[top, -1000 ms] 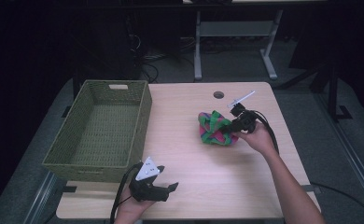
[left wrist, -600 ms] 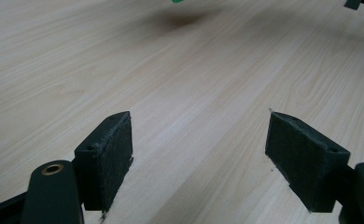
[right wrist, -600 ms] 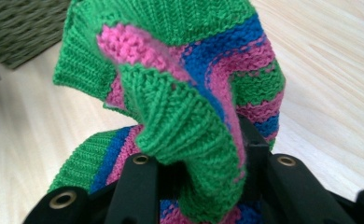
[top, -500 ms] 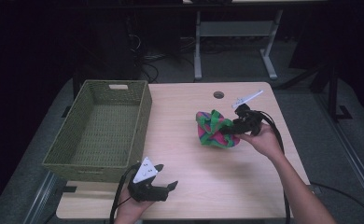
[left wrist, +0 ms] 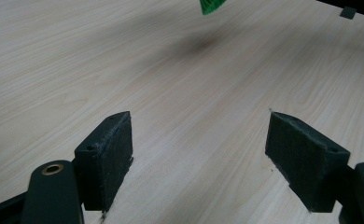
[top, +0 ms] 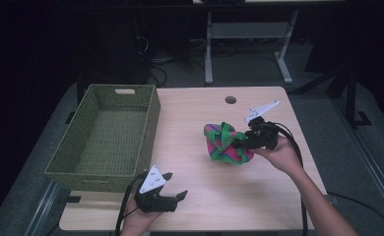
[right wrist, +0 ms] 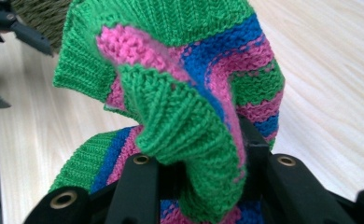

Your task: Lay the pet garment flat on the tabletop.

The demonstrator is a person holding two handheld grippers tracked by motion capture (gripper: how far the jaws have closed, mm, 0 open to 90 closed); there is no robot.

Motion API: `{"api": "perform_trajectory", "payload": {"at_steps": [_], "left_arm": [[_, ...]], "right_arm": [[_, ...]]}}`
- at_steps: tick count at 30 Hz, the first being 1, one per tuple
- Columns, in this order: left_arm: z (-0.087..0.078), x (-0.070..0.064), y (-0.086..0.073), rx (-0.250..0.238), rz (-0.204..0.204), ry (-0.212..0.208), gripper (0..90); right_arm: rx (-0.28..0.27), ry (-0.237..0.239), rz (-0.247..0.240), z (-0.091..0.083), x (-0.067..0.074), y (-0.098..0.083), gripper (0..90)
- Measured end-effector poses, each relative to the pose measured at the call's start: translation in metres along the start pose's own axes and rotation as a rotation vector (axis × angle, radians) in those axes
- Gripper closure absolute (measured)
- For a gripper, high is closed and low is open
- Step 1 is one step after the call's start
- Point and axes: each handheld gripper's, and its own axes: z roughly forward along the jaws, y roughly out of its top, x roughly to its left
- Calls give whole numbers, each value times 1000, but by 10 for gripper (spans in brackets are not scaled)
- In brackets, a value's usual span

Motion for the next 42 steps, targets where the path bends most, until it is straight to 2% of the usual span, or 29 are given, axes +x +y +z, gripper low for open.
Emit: {"api": "perform_trajectory", "payload": {"at_steps": [9, 14, 21, 34, 38, 40, 42], "left_arm": [[0, 0, 0, -2, -1, 4, 226], [-1, 1, 0, -1, -7, 4, 226], [0, 1, 0, -1, -4, 1, 226], [2, -1, 0, 10, 2, -2, 227], [2, 0, 0, 14, -2, -2, 226], [2, 0, 0, 14, 0, -2, 226], [1, 0, 0, 11, 0, -2, 226]], "right_arm": [[-26, 28, -22, 0, 16, -14, 668], [-14, 30, -35, 4, 22, -21, 668], [-2, 59, -32, 10, 29, -31, 667], [67, 124, -28, 34, 39, -49, 658], [95, 137, -43, 46, 43, -52, 647], [126, 142, -46, 55, 44, -55, 629], [150, 129, -72, 62, 46, -58, 614]]}}
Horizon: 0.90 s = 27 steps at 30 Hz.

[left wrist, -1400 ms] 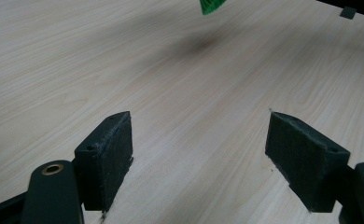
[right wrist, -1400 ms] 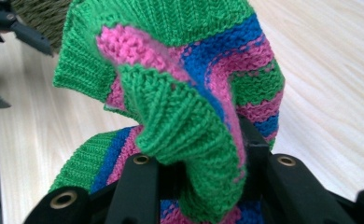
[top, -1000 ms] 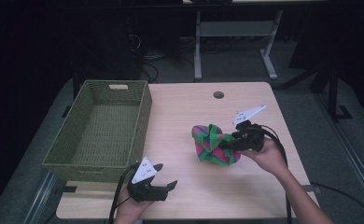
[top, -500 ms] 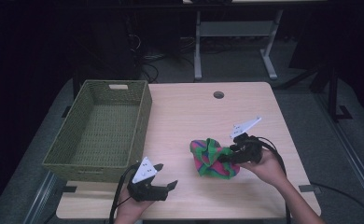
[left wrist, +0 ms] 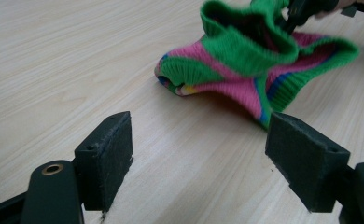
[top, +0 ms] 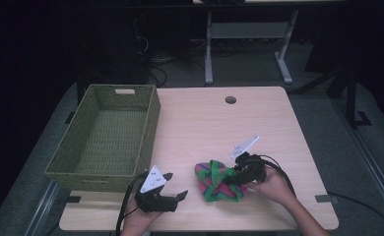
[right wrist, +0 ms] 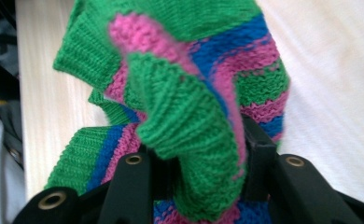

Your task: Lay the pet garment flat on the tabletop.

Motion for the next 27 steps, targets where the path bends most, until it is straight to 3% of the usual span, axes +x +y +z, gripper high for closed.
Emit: {"api": "perform_trajectory", "payload": {"at_steps": [8, 17, 27], "left_arm": [[-1, -1, 0, 1, 4, 2, 226], [-1, 0, 0, 2, 1, 5, 227], [-1, 0, 0, 0, 0, 7, 227]], "right_arm": [[25, -70, -111, 20, 20, -4, 427], [-1, -43, -85, 15, 20, -8, 335], [-31, -43, -83, -3, 24, -9, 320]]}}
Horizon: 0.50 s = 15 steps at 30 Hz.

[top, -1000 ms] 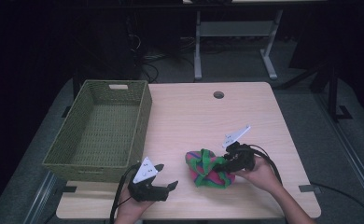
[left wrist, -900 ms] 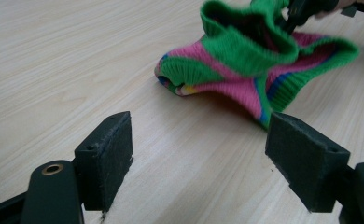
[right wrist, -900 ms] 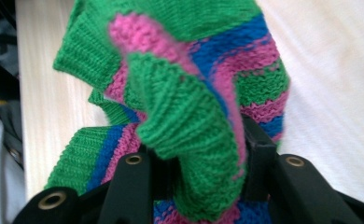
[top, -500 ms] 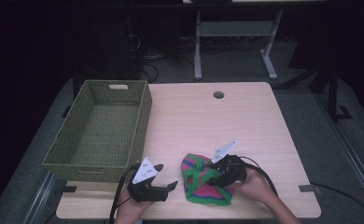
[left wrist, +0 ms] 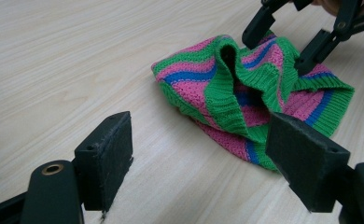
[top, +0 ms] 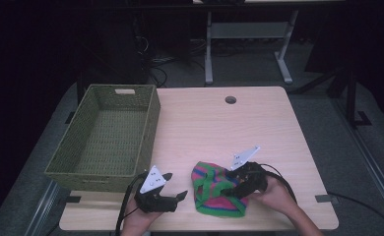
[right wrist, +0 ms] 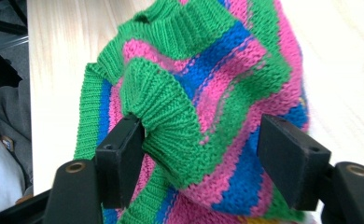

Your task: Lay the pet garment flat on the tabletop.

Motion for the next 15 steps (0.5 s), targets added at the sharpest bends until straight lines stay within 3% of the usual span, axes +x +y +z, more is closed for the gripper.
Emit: {"api": "perform_trajectory", "payload": {"at_steps": [7, 11, 15], "left_arm": [[0, 0, 0, 2, -2, -1, 226], [0, 0, 0, 3, 0, -1, 226], [0, 0, 0, 2, 2, 0, 226]], "right_arm": [[-26, -2, -7, -12, 3, 4, 314], [-34, -9, -40, -18, 9, 10, 320], [-49, 13, -74, -20, 14, 19, 389]]}}
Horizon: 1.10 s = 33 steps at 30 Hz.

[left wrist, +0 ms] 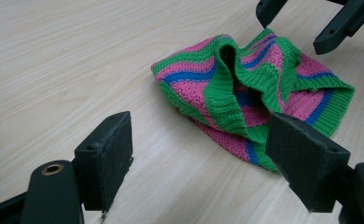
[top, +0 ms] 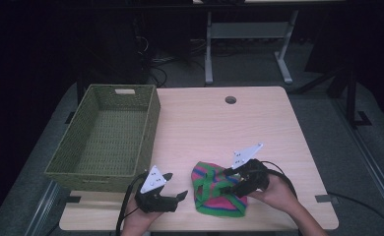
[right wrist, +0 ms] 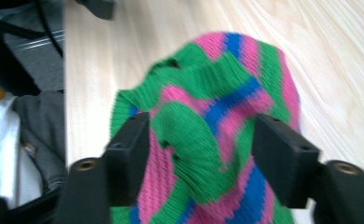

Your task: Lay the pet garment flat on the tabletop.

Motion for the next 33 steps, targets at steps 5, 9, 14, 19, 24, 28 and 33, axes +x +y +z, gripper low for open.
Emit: {"api": "perform_trajectory", "payload": {"at_steps": [5, 9, 14, 19, 24, 28, 33], "left_arm": [[0, 0, 0, 1, -2, -5, 226], [0, 1, 0, 1, -2, -4, 226], [0, 1, -1, 2, -3, -9, 226], [1, 0, -1, 7, -2, -18, 226], [3, 0, 0, 13, 4, -28, 226], [5, 1, 0, 13, 1, -36, 232], [9, 8, 6, 5, -32, -66, 233]], "right_arm": [[29, 36, -55, 13, 4, 11, 445], [62, 47, -72, 24, 3, 14, 493], [88, 49, -63, 34, 0, 14, 576], [79, 38, -48, 33, -4, 14, 749], [42, 39, -37, 21, -9, 14, 797], [12, 42, -17, 13, -12, 13, 808], [-26, 49, 11, 0, -15, 11, 815]]}}
